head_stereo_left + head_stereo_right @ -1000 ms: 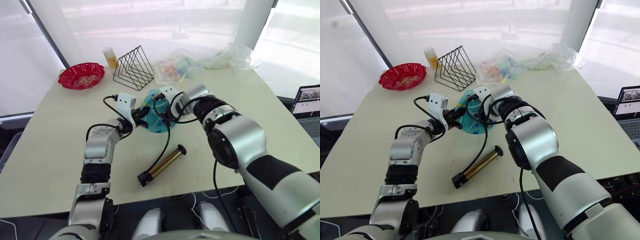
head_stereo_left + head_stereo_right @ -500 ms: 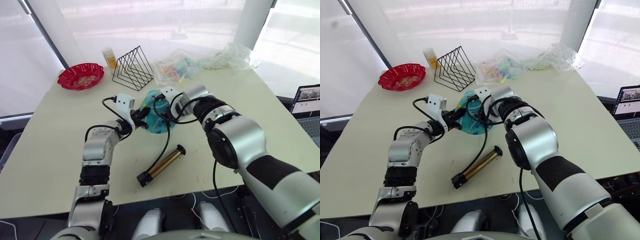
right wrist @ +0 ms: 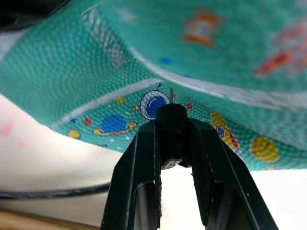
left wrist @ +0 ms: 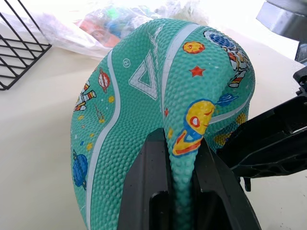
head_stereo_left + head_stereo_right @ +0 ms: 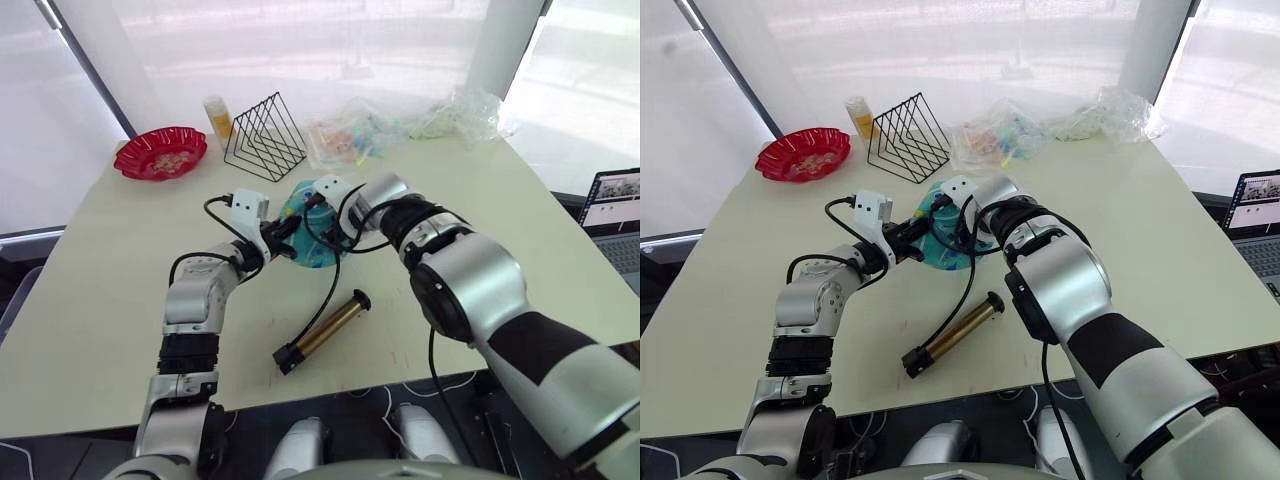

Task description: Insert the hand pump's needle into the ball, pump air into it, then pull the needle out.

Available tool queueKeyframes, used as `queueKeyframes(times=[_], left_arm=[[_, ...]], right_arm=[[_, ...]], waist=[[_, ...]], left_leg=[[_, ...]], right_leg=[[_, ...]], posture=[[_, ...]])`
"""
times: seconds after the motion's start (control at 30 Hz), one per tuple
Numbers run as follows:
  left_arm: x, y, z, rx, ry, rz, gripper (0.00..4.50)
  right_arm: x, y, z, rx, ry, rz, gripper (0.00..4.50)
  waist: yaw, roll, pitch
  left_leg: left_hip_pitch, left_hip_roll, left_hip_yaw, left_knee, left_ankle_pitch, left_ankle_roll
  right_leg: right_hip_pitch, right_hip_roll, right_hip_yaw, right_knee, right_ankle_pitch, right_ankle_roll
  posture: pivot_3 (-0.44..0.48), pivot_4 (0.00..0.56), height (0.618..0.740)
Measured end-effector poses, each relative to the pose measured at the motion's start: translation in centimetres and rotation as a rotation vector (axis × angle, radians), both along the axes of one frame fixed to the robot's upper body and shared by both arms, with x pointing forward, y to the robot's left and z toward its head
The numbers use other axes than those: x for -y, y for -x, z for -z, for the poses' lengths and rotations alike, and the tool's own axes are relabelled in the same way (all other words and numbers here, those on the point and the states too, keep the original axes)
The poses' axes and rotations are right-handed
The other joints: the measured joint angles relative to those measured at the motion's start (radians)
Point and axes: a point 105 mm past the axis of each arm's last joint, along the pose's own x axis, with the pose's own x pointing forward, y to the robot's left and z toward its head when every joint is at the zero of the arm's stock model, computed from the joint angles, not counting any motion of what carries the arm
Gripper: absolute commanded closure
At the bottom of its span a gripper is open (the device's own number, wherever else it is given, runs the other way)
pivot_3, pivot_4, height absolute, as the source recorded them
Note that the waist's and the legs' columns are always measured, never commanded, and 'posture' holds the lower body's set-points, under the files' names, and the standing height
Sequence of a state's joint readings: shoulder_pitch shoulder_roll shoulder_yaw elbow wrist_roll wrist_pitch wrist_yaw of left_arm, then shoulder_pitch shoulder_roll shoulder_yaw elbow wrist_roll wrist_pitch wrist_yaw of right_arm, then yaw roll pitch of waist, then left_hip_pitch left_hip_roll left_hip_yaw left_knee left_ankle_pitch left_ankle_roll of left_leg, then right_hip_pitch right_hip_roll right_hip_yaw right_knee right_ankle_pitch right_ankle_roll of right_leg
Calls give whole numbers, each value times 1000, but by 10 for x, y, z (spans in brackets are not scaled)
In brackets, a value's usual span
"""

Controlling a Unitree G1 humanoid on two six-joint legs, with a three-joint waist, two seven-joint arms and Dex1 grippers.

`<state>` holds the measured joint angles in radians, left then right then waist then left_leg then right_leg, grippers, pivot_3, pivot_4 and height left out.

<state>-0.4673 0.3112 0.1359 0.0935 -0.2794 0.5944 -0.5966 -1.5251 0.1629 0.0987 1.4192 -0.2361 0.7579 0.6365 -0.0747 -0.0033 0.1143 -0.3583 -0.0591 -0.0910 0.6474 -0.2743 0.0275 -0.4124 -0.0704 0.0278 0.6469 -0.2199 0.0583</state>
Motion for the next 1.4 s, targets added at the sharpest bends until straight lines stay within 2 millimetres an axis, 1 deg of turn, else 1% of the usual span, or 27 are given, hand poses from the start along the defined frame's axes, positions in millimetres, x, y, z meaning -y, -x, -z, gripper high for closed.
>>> queueKeyframes(times=[0.1, 0.23, 0.57, 1.4], left_arm=[[0, 0, 0, 1, 0, 0, 4481], [0, 0, 0, 1, 0, 1, 4481], [0, 1, 0, -2, 9, 10, 4481], [1, 3, 2, -11, 42, 22, 4481]], right_arm=[[1, -2, -1, 48, 57, -62, 4184], [1, -4, -1, 81, 96, -103, 4184], [1, -3, -1, 120, 179, -211, 4184], [2, -1, 0, 127, 244, -299, 4184]], waist=[[0, 0, 0], [0, 0, 0], [1, 1, 0], [2, 2, 0]], left_leg=[[0, 0, 0, 0, 0, 0], [0, 0, -1, 0, 0, 0], [0, 0, -1, 0, 0, -1], [0, 0, -3, -1, -1, -1]], right_leg=[[0, 0, 0, 0, 0, 0], [0, 0, 0, 0, 0, 0], [0, 0, -1, 0, 0, -1], [0, 0, -2, -1, -1, -1]], posture=[[0, 150, 740], [0, 150, 740], [0, 150, 740], [0, 150, 740]])
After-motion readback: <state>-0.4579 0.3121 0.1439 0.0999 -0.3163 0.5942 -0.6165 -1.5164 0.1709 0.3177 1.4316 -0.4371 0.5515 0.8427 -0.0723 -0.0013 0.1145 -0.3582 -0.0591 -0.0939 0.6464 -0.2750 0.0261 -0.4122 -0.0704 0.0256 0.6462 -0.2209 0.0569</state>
